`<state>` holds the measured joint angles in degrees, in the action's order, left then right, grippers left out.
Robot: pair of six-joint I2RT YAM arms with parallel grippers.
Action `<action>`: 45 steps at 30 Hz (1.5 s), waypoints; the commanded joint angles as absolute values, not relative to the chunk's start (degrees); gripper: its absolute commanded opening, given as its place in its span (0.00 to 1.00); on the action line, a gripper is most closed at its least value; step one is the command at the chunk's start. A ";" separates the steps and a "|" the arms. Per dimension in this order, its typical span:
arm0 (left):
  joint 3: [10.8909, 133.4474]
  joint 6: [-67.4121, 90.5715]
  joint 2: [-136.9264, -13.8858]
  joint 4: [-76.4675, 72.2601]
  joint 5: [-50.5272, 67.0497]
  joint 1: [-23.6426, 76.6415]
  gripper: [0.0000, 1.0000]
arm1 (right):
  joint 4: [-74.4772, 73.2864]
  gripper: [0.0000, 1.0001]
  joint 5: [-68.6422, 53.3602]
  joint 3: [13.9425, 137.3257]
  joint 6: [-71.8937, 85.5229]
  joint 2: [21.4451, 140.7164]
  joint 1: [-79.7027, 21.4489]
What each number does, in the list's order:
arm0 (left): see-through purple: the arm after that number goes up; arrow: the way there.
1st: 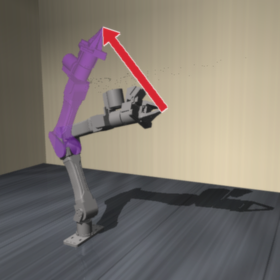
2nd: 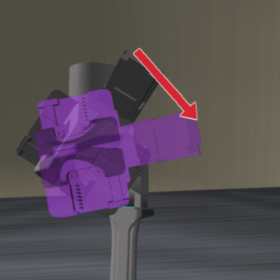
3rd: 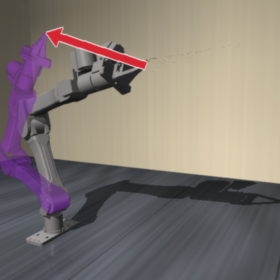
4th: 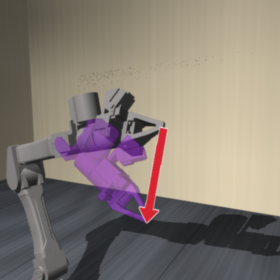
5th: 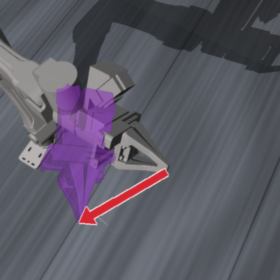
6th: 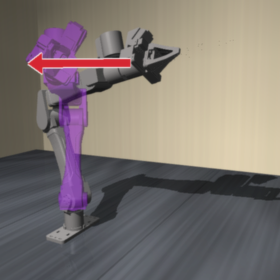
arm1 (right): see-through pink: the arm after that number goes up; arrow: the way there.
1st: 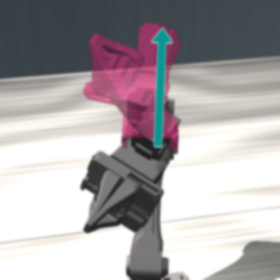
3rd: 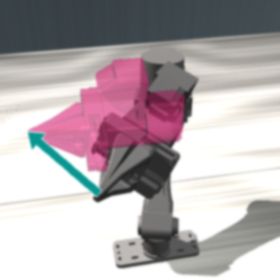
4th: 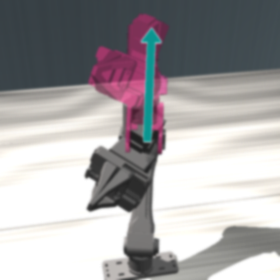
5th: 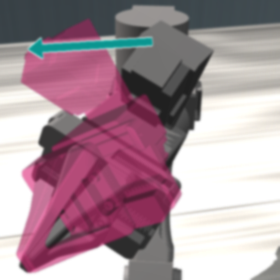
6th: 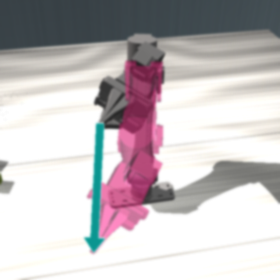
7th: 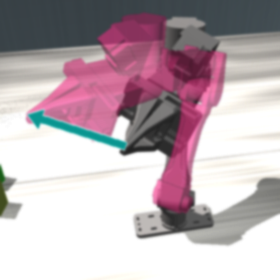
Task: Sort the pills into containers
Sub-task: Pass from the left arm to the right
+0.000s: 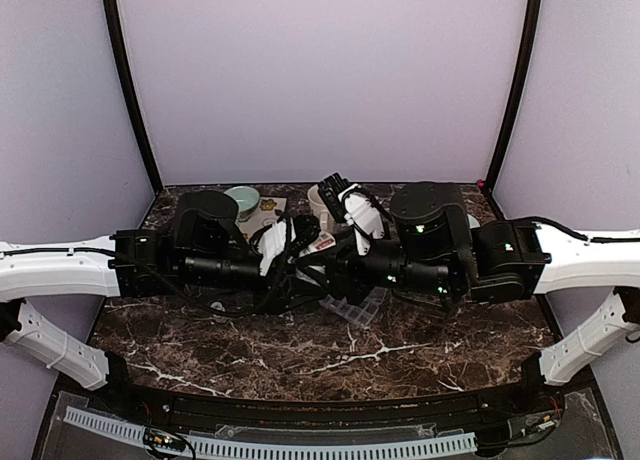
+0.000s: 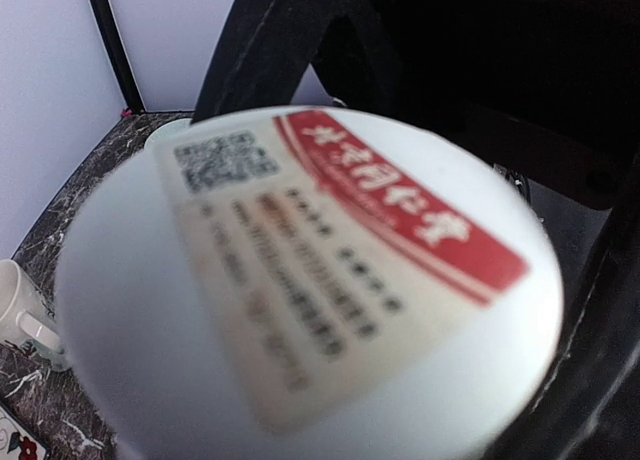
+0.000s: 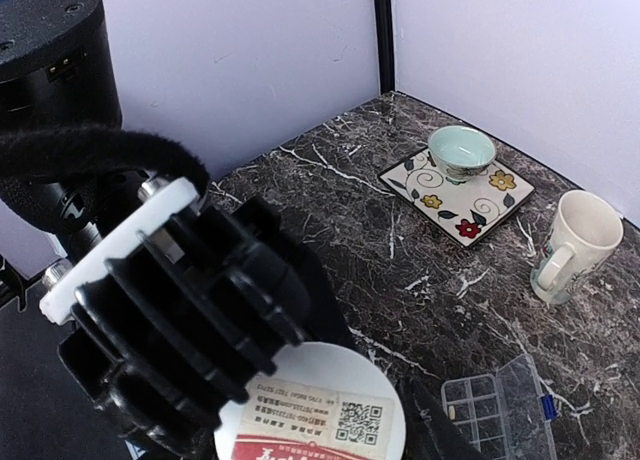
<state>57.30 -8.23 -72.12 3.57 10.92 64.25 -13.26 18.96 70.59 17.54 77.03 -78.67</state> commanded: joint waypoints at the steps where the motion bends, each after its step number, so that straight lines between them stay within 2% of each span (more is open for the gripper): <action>1: 59.88 -8.27 -72.28 2.27 12.38 64.25 0.00 | -9.84 0.26 15.86 69.79 18.20 77.67 -78.07; 7: 59.28 -7.65 -71.97 1.28 10.47 64.25 0.00 | -9.56 0.13 15.06 69.63 18.59 77.97 -77.78; 8: 59.07 -7.50 -71.72 0.91 9.79 64.25 0.02 | -9.50 0.10 15.03 69.61 18.55 77.97 -77.72; 12: 57.64 -7.13 -70.49 -0.44 7.95 64.25 0.26 | -8.95 0.04 15.33 69.18 18.92 77.79 -77.61; 18: 56.47 -6.99 -69.88 -1.14 6.27 64.25 0.48 | -8.49 0.00 15.67 68.88 19.22 77.96 -77.36; 28: 56.09 -6.68 -70.14 -0.69 4.41 64.25 0.74 | -8.45 0.00 16.89 69.08 19.56 78.31 -77.12; 33: 55.87 -6.59 -70.21 0.07 2.73 64.25 0.80 | -8.47 0.00 18.15 69.15 19.73 78.40 -76.94; 39: 54.49 -5.30 -70.58 2.64 -0.43 64.25 0.81 | -10.57 0.00 23.50 70.57 20.52 79.32 -76.49; 45: 51.52 -2.31 -69.50 3.65 -8.68 64.25 0.84 | -12.53 0.00 29.61 70.92 22.24 79.96 -75.06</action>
<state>54.06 -4.91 -71.96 2.09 -2.02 64.23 -12.75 23.35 69.32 20.40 79.79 -76.40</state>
